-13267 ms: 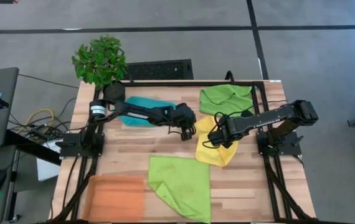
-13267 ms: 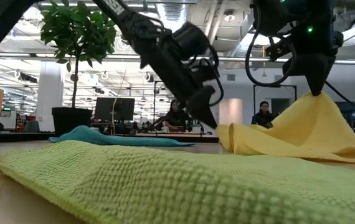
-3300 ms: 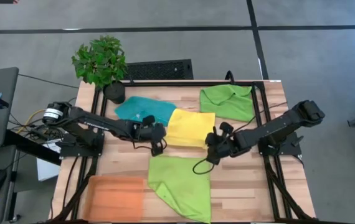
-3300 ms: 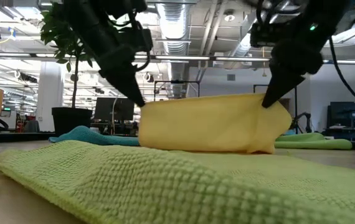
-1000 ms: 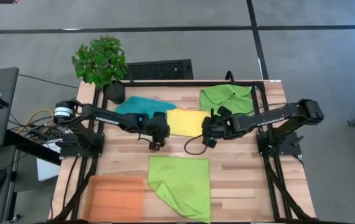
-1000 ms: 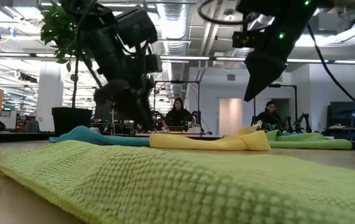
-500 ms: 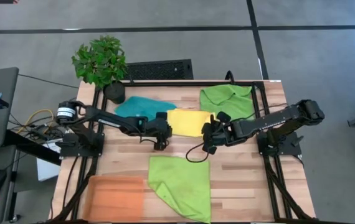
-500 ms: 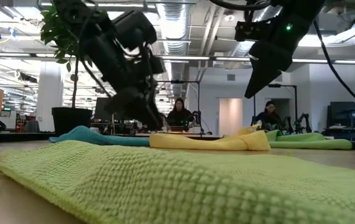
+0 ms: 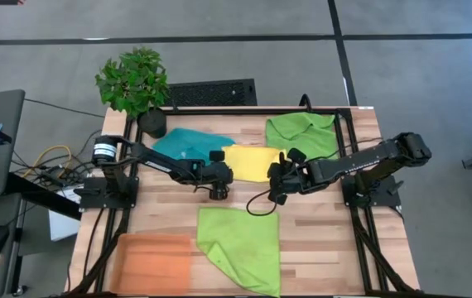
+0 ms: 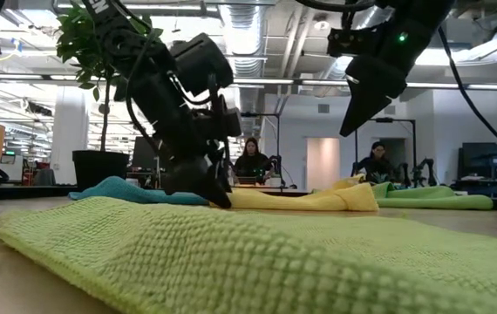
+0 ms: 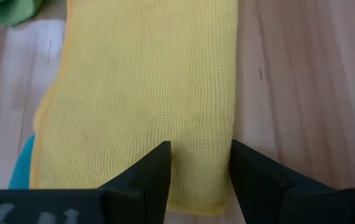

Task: Fold microfiber towels
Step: Fold the yellow towel

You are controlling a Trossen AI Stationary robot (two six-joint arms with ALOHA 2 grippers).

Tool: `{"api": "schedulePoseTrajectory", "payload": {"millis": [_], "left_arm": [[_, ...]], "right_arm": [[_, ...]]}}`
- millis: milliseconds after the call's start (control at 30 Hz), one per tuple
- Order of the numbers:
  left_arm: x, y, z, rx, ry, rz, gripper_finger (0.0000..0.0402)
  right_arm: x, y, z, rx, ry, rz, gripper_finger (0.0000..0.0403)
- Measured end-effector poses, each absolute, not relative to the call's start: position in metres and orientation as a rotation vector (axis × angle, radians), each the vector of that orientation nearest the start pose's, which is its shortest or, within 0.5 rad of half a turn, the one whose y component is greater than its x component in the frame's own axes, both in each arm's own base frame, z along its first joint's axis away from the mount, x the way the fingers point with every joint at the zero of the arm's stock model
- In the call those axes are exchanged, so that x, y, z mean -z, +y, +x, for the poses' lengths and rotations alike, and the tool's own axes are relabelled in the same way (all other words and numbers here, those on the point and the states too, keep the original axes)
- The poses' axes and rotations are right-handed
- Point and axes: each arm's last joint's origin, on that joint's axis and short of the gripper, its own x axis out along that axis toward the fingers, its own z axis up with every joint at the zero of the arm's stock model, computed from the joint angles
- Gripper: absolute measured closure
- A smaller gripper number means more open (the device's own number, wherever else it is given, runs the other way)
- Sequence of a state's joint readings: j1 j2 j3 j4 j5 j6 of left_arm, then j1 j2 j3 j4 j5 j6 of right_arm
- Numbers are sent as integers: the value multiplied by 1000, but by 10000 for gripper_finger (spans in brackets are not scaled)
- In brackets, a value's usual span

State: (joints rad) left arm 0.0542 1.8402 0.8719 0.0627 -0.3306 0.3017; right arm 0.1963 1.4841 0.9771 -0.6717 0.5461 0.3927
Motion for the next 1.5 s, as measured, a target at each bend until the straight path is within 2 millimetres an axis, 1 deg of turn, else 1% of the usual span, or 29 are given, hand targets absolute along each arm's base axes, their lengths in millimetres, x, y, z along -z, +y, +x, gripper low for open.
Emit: {"api": "schedulePoseTrajectory", "payload": {"millis": [167,267,333,433,500,533,767,867,1033,1367,1500], "left_arm": [[-109,30,336,-251,976,376,252],[-108,30,336,-257,978,370,269],[-110,30,337,-279,974,362,294],[-113,30,341,-273,990,369,346],[-117,31,344,-265,1017,399,383],[-120,31,346,-266,1029,415,391],[-154,32,369,-209,1047,490,399],[-169,32,379,-178,1009,537,399],[-187,31,391,-100,939,567,400],[-197,30,402,-90,787,581,401],[-198,30,403,-84,774,581,401]], "right_arm": [[-215,39,274,513,1008,-78,221],[-215,39,274,513,1008,-78,223],[-214,39,273,513,1016,-82,223],[-213,40,270,512,1050,-102,222],[-212,40,268,513,1070,-111,223],[-212,40,267,514,1078,-114,223],[-210,38,259,533,1152,-138,227],[-210,38,257,536,1172,-148,228],[-209,37,255,540,1202,-163,230],[-208,36,250,546,1245,-186,232],[-208,36,250,546,1244,-186,232]]}}
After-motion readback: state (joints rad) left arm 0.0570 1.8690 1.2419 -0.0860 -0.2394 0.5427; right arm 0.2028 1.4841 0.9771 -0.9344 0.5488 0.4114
